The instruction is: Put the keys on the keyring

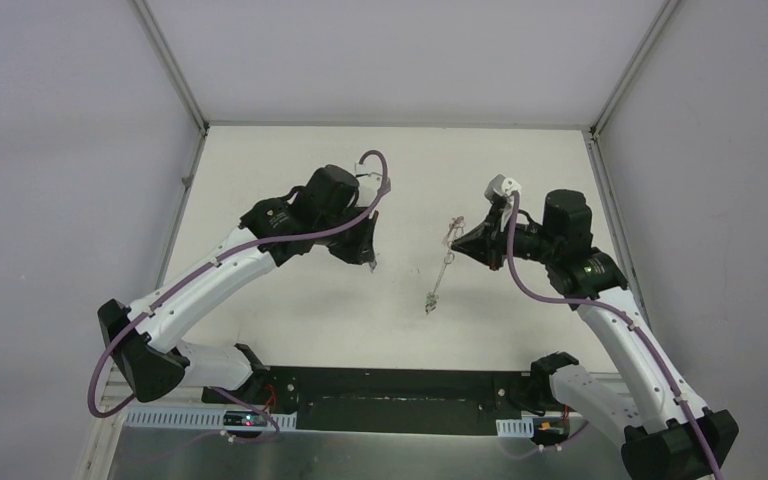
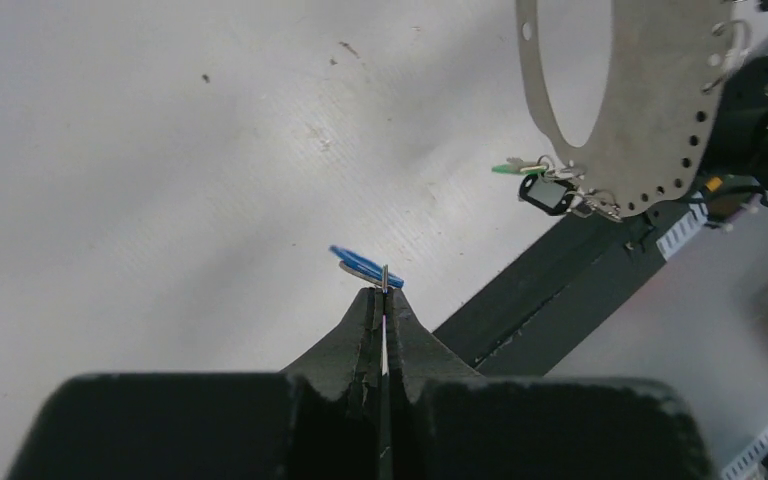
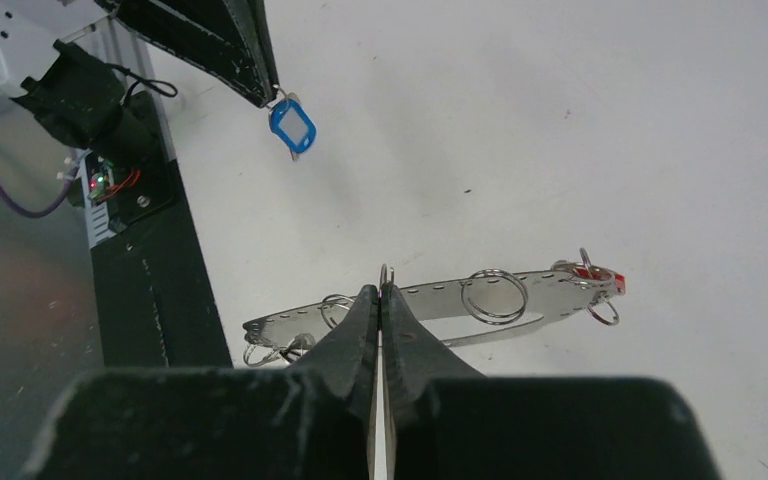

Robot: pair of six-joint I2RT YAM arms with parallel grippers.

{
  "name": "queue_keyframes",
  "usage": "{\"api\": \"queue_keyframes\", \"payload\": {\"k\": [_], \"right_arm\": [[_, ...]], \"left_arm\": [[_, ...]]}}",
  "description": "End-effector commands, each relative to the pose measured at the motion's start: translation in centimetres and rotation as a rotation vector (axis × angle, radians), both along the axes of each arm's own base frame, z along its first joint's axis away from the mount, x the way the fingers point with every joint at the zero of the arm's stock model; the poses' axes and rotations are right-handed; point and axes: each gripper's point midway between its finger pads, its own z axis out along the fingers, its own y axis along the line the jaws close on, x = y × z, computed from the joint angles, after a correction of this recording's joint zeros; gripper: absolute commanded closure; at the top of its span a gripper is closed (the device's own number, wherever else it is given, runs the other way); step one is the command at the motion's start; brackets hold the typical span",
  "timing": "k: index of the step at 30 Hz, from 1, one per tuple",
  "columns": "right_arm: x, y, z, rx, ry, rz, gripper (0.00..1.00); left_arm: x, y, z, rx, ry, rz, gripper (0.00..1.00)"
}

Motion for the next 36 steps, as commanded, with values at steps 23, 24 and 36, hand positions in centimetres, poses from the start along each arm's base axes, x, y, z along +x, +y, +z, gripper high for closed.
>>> {"api": "queue_keyframes", "payload": {"k": [23, 24, 36], "right_arm": [[-5.5, 2.2, -1.0, 0.142, -0.097, 0.397, 1.00], [-5.7, 2.2, -1.0, 0.146, -0.104, 0.409, 1.00], [-7.6, 2.6, -2.1, 0.166, -0.101, 0.501, 1.00]], "left_arm": [[-3.6, -7.6, 0.4, -0.197, -0.247, -0.512, 1.00], [-3.7, -7.7, 0.3, -0.191, -0.264, -0.530, 1.00], [-5.6, -8.9, 1.6, -0.182, -0.506, -0.698, 1.00]]}}
